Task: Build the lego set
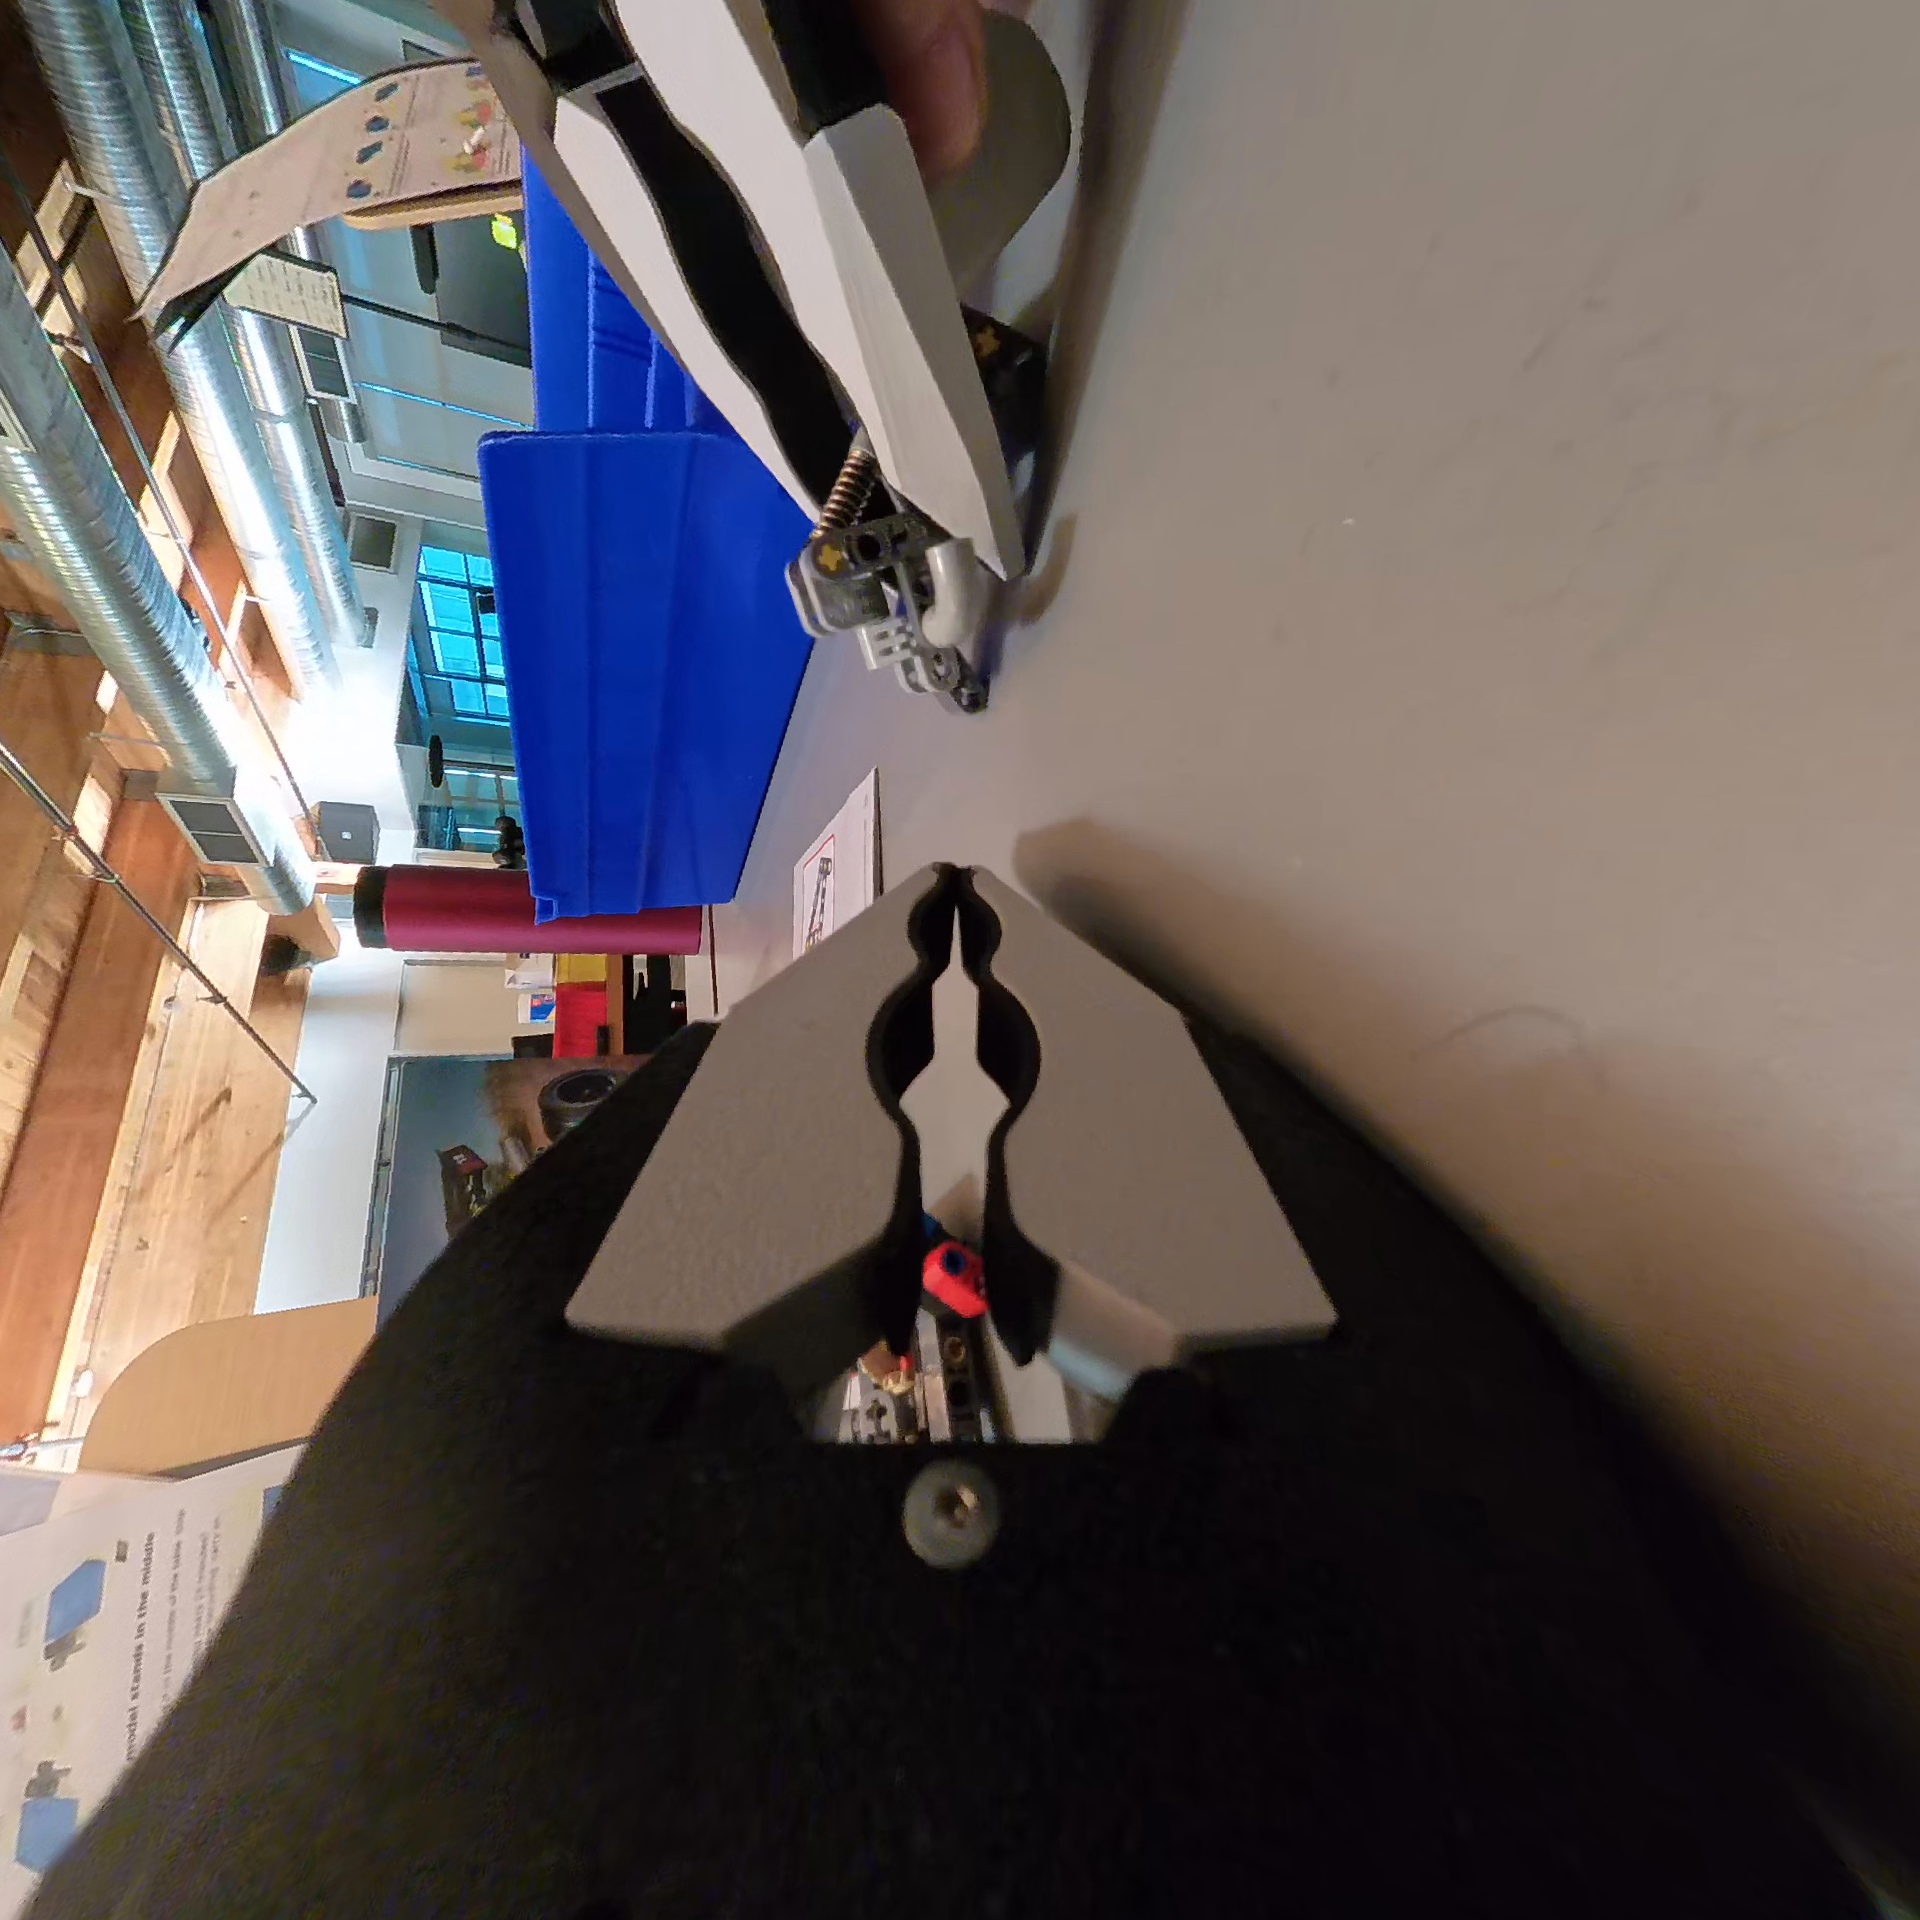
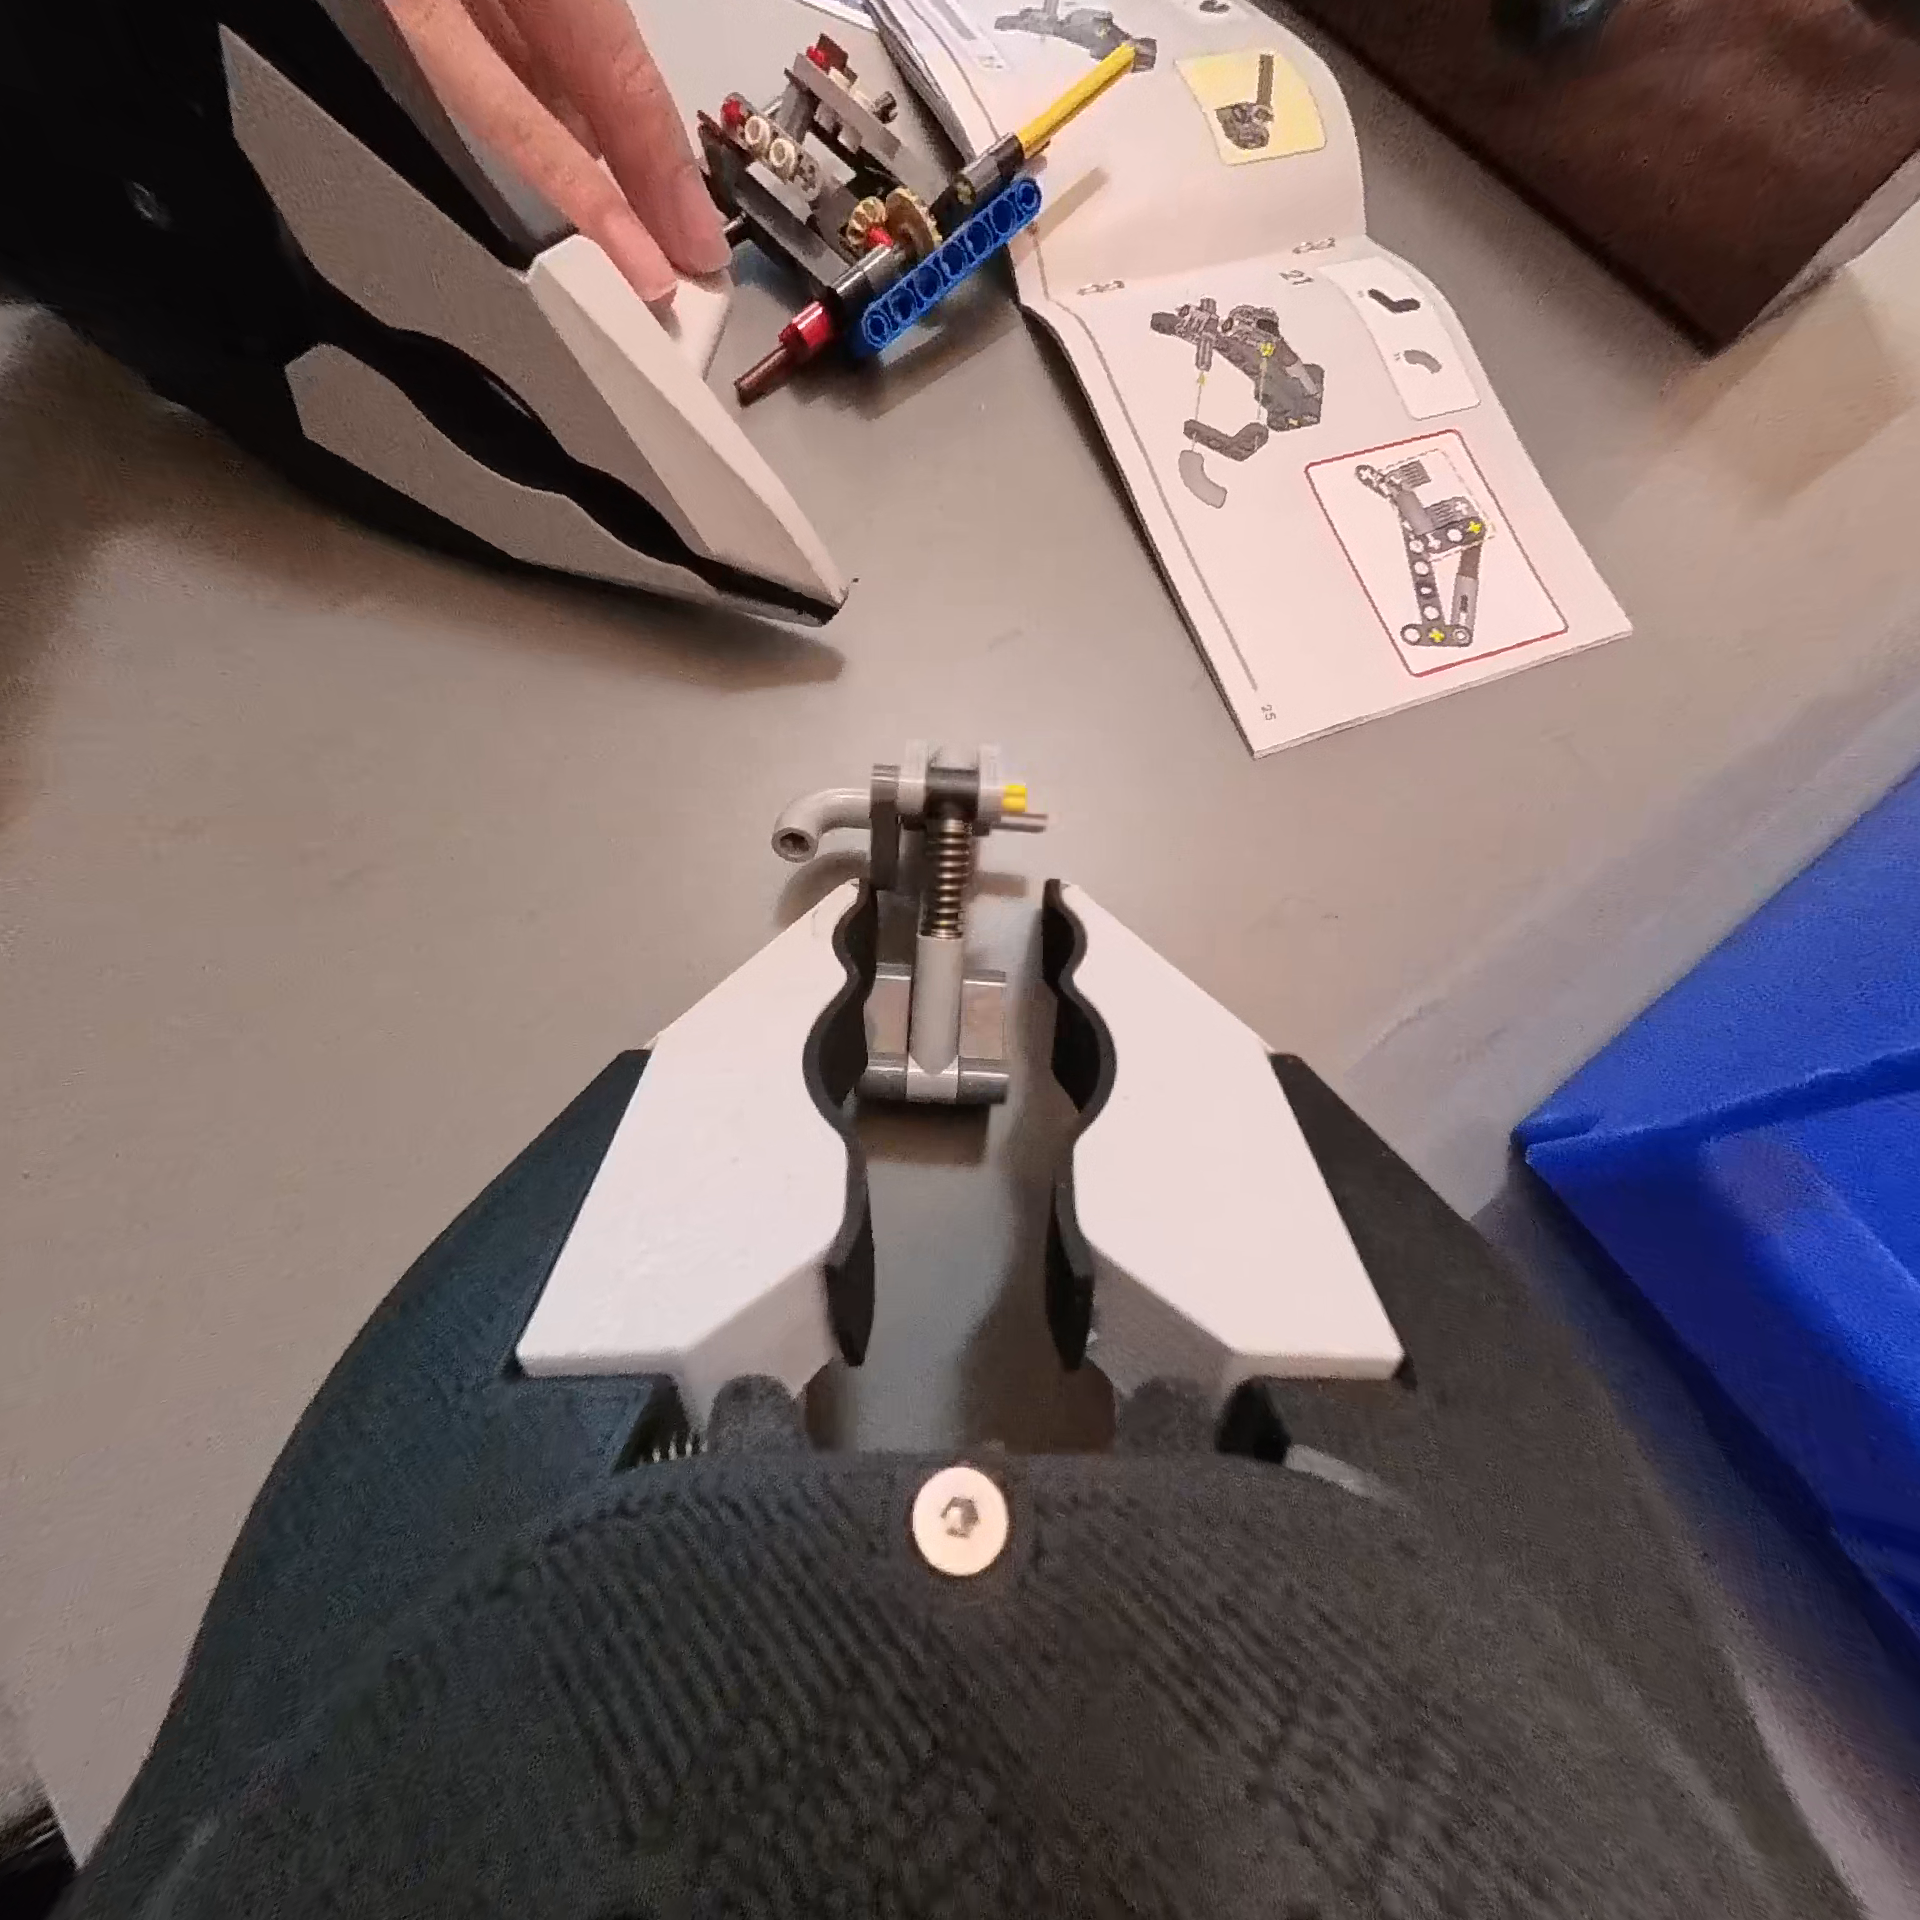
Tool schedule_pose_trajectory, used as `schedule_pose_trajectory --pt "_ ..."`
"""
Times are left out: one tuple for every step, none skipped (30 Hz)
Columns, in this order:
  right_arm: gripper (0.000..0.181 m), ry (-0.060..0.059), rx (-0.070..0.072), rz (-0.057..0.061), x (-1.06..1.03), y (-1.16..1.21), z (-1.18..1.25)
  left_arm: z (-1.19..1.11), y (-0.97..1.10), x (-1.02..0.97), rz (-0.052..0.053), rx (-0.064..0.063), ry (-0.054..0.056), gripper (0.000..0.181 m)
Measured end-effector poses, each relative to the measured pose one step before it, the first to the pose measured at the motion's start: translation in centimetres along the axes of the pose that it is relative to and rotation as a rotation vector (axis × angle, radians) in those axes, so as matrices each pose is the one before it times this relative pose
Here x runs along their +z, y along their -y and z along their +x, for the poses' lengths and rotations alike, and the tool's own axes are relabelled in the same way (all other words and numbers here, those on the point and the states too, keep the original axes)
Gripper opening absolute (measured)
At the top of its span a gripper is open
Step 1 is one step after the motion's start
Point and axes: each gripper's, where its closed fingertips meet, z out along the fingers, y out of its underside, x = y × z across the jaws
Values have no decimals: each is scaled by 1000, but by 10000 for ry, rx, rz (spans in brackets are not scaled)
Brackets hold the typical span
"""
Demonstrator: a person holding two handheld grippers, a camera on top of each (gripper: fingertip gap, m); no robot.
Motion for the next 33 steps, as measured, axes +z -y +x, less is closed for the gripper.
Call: schedule_pose_trajectory --pt "31 8 46 -7 -18 -30 42 2 1 6 10 -17 -11 0" --pt "30 20 -1 -4 -29 -28 -18 2 17 -3 13 -5 -4 0" --pt "29 19 -14 4 -31 -22 -28 1 0 -3 4 10 2 0" --pt "29 31 -14 -3 -13 -25 -53 3 11 8 -4 19 5 0" --pt "30 4 7 10 -16 19 6 4 12 1 -1 22 4 0" --pt "34 -25 27 19 -23 18 54 -6 8 1 1 18 4 0" --pt "39 7 10 33 -33 37 -5 -2 -2 3 0 10 3 0" --pt "44 81 -10 52 -70 51 -132 -2 2 1 1 3 0 0" --pt "46 133 -33 67 -96 58 -222 6 15 0 4 2 -3 0" --pt "46 94 -41 45 -91 18 -158 -3 0 -7 3 7 1 0" --pt "43 -47 -29 -22 -54 -87 66 -4 15 5 6 14 5 0" --pt "38 -70 -11 -83 -16 -187 143 -5 15 -2 9 16 6 0" --pt "33 32 26 -71 26 -119 2 -10 22 -3 3 13 6 0" --pt "27 83 14 -38 55 -39 -89 -1 6 1 0 9 5 0" --pt "24 27 2 -47 85 -30 -46 -5 14 -7 6 6 5 0" --pt "24 -13 -18 -12 81 38 -23 -13 9 0 5 -2 4 0" --pt "24 46 -55 4 65 67 -134 -23 8 2 0 -6 5 0" --pt "24 -11 -17 3 32 33 -16 -15 8 -1 4 -4 6 0" --pt "25 -54 48 -2 28 19 91 -25 20 -13 7 -7 12 0" --pt "27 -10 82 -7 39 21 60 -55 24 -25 14 -22 21 0" --pt "27 16 88 -10 43 22 26 -76 56 -30 34 -43 29 0" --pt "24 -4 47 -9 57 27 25 -99 79 -35 40 -55 41 0" --pt "24 -73 40 -1 55 44 113 -87 46 -32 22 -55 34 0" --pt "24 -49 28 -3 58 47 66 -63 5 -10 5 -35 19 0" --pt "24 -26 -17 3 67 63 -7 -30 1 -13 4 -25 13 0" --pt "24 -31 -32 3 71 69 -11 -67 6 -25 11 -36 25 0" --pt "24 -27 -7 1 70 79 -13 -102 31 -25 23 -54 40 0" --pt "24 27 -15 -1 70 64 -76 -58 48 -24 37 -68 16 0" --pt "24 39 -50 3 48 50 -109 -27 35 -22 31 -51 -1 0" --pt "24 0 -50 6 25 32 -44 -36 4 -7 8 -8 16 0" --pt "24 -30 -17 4 10 16 11 -29 18 -9 13 23 21 0" --pt "24 -32 26 -4 13 21 39 22 110 -32 54 25 -4 0" --pt "24 -3 87 -10 38 6 25 19 165 -41 85 17 -12 0"
